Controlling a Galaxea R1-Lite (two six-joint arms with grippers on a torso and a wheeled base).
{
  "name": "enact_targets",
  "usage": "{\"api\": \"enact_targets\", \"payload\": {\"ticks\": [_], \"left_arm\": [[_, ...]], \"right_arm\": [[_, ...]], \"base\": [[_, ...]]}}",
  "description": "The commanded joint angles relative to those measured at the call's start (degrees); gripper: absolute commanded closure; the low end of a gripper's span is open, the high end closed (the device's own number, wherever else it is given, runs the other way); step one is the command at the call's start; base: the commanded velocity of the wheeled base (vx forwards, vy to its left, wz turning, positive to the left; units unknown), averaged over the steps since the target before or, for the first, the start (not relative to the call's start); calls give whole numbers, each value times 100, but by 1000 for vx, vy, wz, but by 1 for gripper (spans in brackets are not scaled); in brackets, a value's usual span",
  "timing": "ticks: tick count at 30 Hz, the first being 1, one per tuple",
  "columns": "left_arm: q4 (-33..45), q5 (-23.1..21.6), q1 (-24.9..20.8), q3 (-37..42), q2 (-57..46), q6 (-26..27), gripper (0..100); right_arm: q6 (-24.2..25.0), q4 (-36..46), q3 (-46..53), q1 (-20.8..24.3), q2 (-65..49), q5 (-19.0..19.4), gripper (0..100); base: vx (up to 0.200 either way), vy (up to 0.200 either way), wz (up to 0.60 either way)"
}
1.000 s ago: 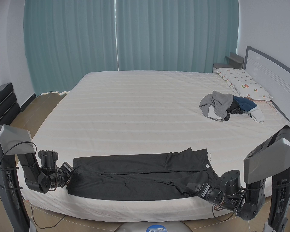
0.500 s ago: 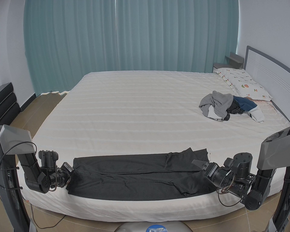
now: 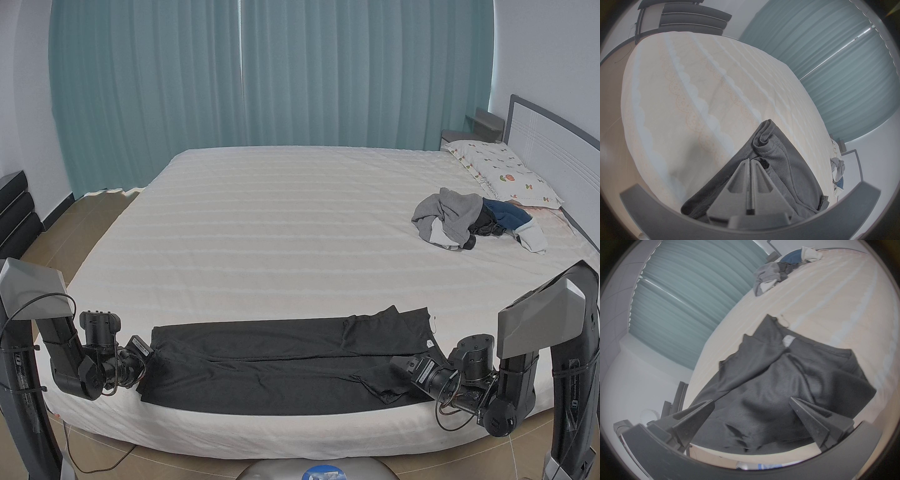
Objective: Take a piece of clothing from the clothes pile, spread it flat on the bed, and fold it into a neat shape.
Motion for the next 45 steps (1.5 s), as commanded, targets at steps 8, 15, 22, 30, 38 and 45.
{"api": "enact_targets", "payload": {"ticks": [8, 15, 22, 30, 38, 45], "left_arm": [[-2, -35, 29, -9, -43, -42, 100], [-10, -35, 46, -27, -43, -16, 100], [-467, 71, 328, -27, -184, -59, 100], [-713, 27, 433, -44, -166, -253, 100], [-731, -43, 424, -9, -263, -499, 100], [-722, -61, 336, -18, -280, -499, 100]], "right_arm": [[-22, -87, -5, -239, -149, 11, 0], [-65, -78, -57, -142, -879, 28, 0], [365, -87, -444, -608, -1046, 151, 0], [1525, -87, -664, -740, -650, 503, 0], [1622, -96, -637, -801, -483, 511, 0], [1613, -96, -576, -784, -325, 511, 0]], "base": [[0, 0, 0], [0, 0, 0], [0, 0, 0], [0, 0, 0], [0, 0, 0], [200, -200, 0]]}}
